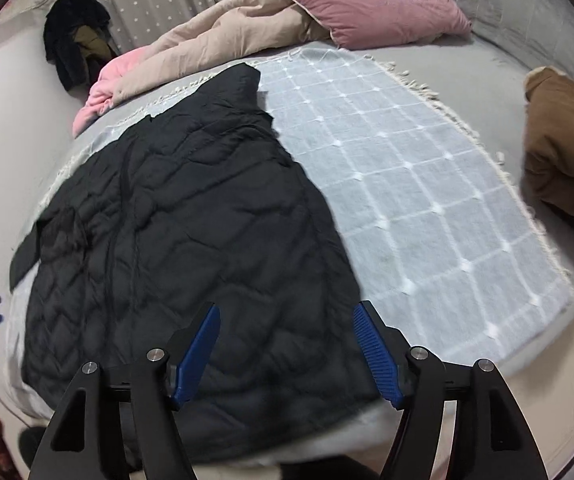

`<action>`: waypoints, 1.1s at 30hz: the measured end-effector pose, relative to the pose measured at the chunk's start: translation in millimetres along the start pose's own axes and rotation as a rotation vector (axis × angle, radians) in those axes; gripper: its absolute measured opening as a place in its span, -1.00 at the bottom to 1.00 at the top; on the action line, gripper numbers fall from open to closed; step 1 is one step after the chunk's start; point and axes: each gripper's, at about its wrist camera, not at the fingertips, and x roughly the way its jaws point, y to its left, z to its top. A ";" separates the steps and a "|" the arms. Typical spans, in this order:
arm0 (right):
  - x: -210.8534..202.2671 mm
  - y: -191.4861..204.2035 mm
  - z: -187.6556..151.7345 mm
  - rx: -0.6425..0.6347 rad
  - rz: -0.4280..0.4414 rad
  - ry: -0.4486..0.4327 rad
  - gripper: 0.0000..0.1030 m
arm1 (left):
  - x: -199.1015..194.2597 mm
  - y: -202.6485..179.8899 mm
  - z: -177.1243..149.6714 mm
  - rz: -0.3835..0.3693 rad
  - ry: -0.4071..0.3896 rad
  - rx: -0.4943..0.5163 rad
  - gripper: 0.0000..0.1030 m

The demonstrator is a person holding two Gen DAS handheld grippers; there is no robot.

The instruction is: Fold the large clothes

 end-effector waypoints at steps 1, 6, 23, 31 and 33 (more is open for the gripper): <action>10.4 7.6 5.4 -0.002 -0.002 0.010 0.37 | 18.3 7.2 11.6 0.002 0.000 -0.032 0.52; 59.7 37.6 28.1 -0.030 -0.079 0.058 0.37 | 49.8 22.1 55.9 0.007 -0.116 -0.167 0.46; 116.9 82.1 70.9 0.014 0.016 0.081 0.37 | 37.5 -1.0 137.8 0.519 -0.247 -0.024 -0.09; 110.5 38.7 101.6 0.101 0.055 0.038 0.37 | 10.8 -75.8 67.3 0.388 -0.155 0.073 0.53; 114.1 21.7 117.8 0.148 0.072 0.038 0.37 | 3.2 -108.6 37.7 0.285 -0.103 0.125 0.54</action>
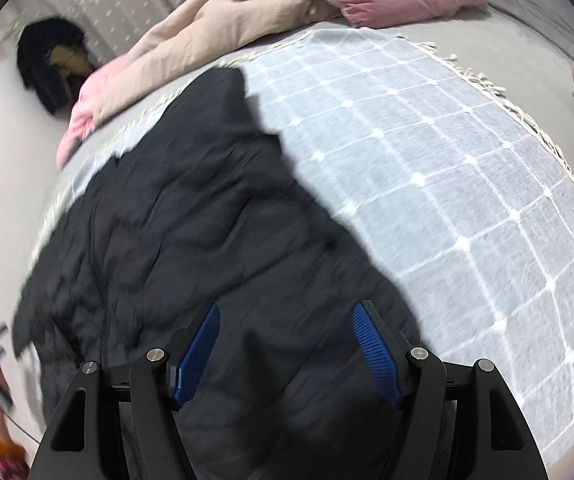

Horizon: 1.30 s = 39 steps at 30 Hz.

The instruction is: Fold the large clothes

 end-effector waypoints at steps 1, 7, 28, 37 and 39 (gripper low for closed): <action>2.2 -9.0 11.4 0.033 0.007 0.000 0.37 | -8.5 -9.5 -8.8 -0.031 0.007 0.012 0.54; 43.4 -45.9 75.9 0.296 0.322 0.082 0.37 | -44.2 -93.5 -69.9 -0.268 0.005 0.110 0.63; 29.3 232.1 55.9 -0.447 0.263 -0.202 -0.79 | -6.7 -130.8 -94.0 -0.524 0.074 0.064 0.63; 129.7 328.0 -50.8 -0.803 0.129 0.132 -0.67 | 0.7 -101.7 -80.8 -0.491 0.059 -0.052 0.63; 143.3 322.9 -51.7 -0.792 0.101 0.160 -0.63 | 2.5 -102.3 -81.1 -0.494 0.066 -0.059 0.63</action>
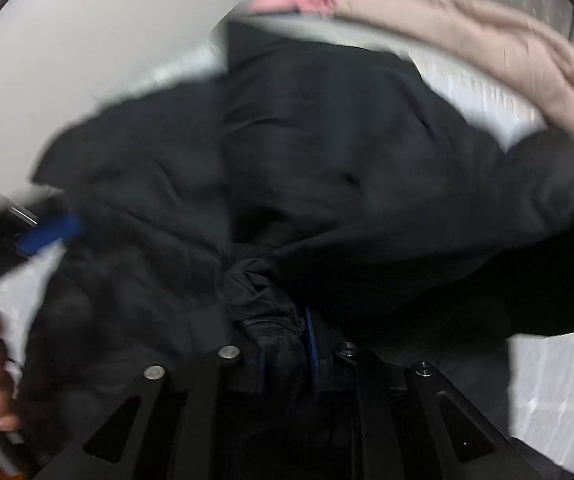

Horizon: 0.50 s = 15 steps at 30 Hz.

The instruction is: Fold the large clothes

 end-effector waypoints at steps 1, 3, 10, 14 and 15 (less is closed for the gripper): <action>-3.5 -0.4 0.0 0.002 -0.003 0.003 -0.56 | 1.2 -0.4 -0.6 -0.001 0.005 -0.002 0.63; -22.9 0.0 1.4 0.006 0.031 0.019 -0.24 | 4.3 -2.5 -2.4 0.000 0.019 0.009 0.63; -140.0 -32.9 4.5 0.077 0.252 -0.155 0.40 | 12.7 -1.0 -5.7 0.016 0.055 0.022 0.63; -155.6 -129.2 17.1 0.366 0.131 -0.221 0.62 | 14.8 -3.2 -8.0 0.027 0.064 0.028 0.63; -150.8 -148.3 16.0 0.431 0.126 -0.205 0.63 | 15.9 -4.3 -8.6 0.029 0.066 0.031 0.63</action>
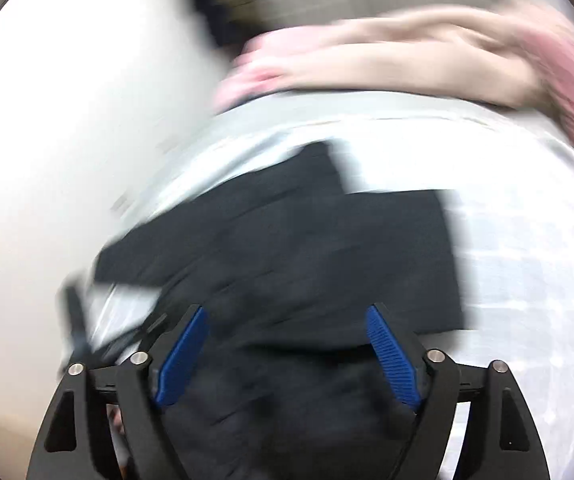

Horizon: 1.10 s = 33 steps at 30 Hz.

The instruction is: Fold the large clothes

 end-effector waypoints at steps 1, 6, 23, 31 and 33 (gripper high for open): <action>8.2 -23.6 8.9 0.081 -0.008 0.027 0.63 | 0.5 -0.5 -1.1 0.000 0.002 0.001 0.63; 70.0 -91.8 1.8 0.332 0.035 0.232 0.63 | 6.0 -4.5 -4.4 0.009 0.014 0.014 0.63; 0.4 -89.7 47.3 0.147 -0.276 -0.243 -0.88 | 9.5 -14.6 -6.6 0.006 -0.044 0.061 0.63; -77.8 -139.5 75.9 -0.110 -0.928 -0.460 -0.88 | 12.4 -23.7 -6.8 0.010 -0.074 0.117 0.63; -72.3 -168.1 78.0 -0.103 -0.969 -0.416 -0.88 | 13.6 -23.6 -6.7 0.020 -0.071 0.130 0.63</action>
